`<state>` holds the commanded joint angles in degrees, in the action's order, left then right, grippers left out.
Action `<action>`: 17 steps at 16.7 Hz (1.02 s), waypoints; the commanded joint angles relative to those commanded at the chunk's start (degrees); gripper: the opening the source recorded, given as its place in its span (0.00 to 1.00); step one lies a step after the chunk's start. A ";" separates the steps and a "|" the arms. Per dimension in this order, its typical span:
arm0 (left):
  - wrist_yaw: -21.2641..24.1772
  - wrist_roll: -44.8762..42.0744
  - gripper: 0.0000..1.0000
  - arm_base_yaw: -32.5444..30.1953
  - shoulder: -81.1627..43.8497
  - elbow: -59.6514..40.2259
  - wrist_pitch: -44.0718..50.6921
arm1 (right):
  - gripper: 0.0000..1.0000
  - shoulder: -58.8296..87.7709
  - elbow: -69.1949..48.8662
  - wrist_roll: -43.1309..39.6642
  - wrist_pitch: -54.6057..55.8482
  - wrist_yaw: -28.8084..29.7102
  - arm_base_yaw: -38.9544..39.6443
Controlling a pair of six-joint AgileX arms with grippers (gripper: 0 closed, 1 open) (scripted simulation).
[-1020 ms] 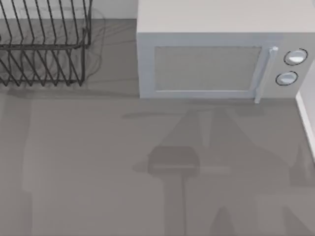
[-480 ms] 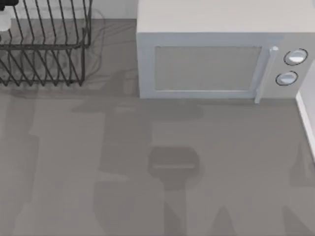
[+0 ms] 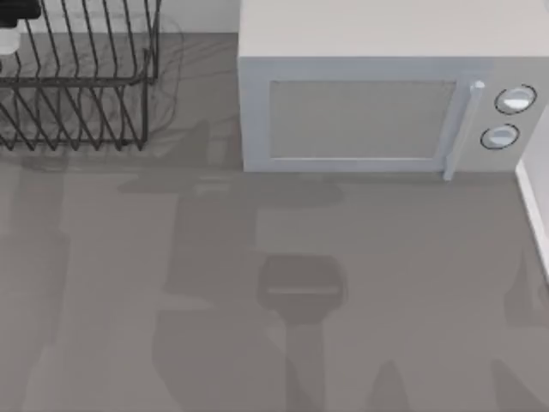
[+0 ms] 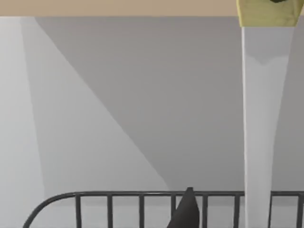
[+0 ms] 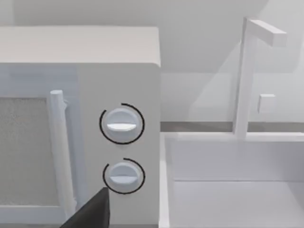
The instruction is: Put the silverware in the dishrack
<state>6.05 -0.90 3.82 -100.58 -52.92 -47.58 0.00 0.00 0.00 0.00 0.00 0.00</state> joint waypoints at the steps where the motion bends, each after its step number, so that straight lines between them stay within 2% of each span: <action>1: 0.00 0.00 0.15 0.00 0.00 0.00 0.00 | 1.00 0.00 0.00 0.00 0.00 0.00 0.00; 12: 0.00 0.00 0.98 0.00 0.00 0.00 0.00 | 1.00 0.00 0.00 0.00 0.00 0.00 0.00; 17: 0.00 0.00 1.00 0.00 0.00 0.00 0.00 | 1.00 0.00 0.00 0.00 0.00 0.00 0.00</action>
<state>6.05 -0.90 3.82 -100.58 -52.92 -47.58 0.00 0.00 0.00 0.00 0.00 0.00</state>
